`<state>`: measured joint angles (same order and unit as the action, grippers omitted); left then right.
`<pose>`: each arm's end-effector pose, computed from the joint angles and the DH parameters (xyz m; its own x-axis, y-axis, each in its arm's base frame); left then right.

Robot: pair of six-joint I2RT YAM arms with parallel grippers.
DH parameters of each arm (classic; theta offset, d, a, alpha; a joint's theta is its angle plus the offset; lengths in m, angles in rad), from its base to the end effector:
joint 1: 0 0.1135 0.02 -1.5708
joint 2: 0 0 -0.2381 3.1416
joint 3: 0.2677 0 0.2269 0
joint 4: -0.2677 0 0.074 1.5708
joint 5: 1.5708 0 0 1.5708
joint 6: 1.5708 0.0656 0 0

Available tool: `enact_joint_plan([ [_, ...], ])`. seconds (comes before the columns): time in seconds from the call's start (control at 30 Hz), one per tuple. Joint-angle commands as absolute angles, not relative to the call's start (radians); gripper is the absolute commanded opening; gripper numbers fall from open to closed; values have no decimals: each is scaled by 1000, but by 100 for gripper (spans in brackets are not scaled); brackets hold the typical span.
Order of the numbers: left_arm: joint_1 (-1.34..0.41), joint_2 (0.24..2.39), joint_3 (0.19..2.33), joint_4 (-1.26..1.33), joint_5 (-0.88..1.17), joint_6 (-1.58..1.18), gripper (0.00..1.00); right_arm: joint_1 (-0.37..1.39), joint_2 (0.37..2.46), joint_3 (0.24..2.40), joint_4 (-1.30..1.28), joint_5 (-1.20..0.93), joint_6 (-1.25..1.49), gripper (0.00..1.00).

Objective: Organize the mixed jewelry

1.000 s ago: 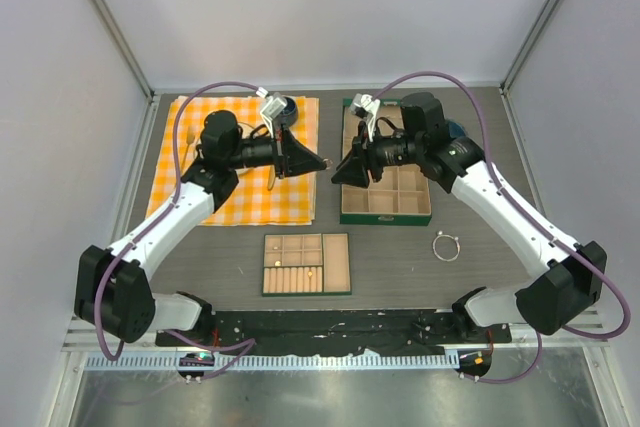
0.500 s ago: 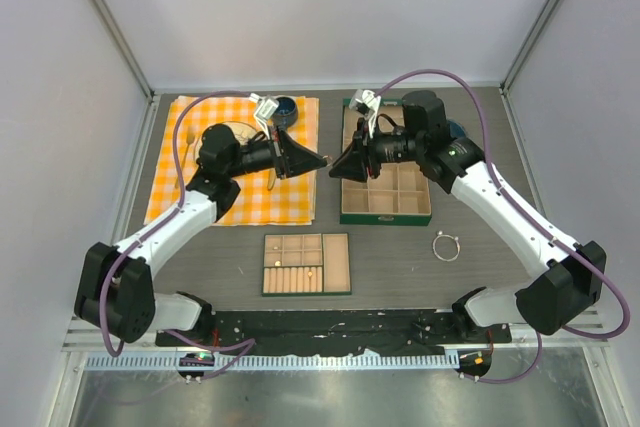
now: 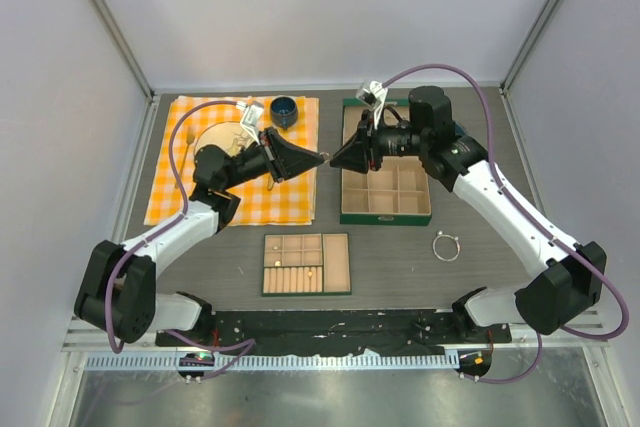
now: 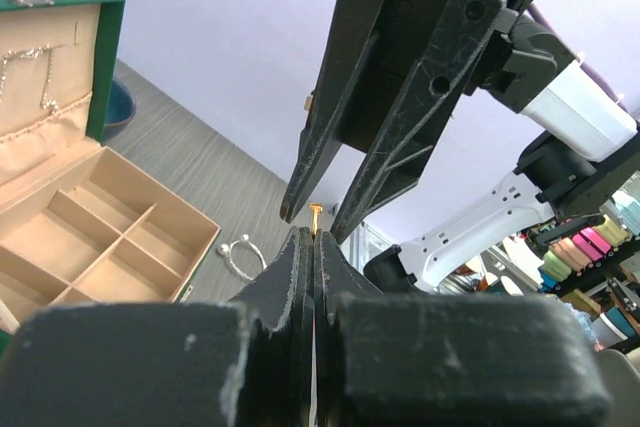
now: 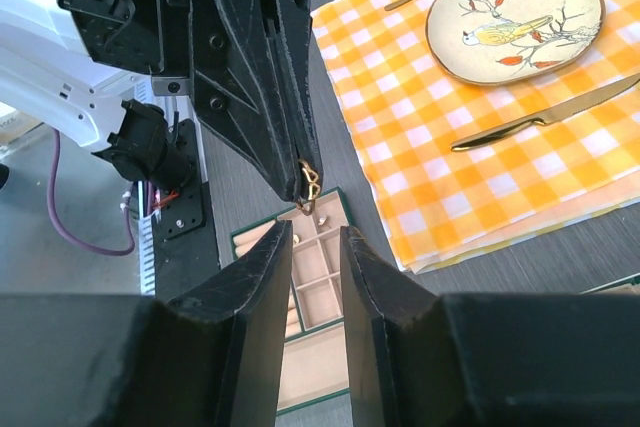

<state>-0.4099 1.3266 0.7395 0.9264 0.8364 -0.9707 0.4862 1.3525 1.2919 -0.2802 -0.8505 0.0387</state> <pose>0.2457 -0.1599 0.3126 -0.5778 -0.3519 -0.7364 0.7653 0.0801 -0.6387 0.2431 0.1842 0.3534 -0.3314 -0.1463 -0.9321 -0.9224 0.2580 0.2875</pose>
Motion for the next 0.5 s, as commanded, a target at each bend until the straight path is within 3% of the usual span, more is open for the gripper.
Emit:
enact_joint_plan([
  [0.0,-405,1296,733,1065,802,-1000,0,479,1347,1301,-204,-880,78,31],
  [0.47,-405,1302,710,1095,765,-1006,0,477,1359,1289,-140,-913,138,31],
])
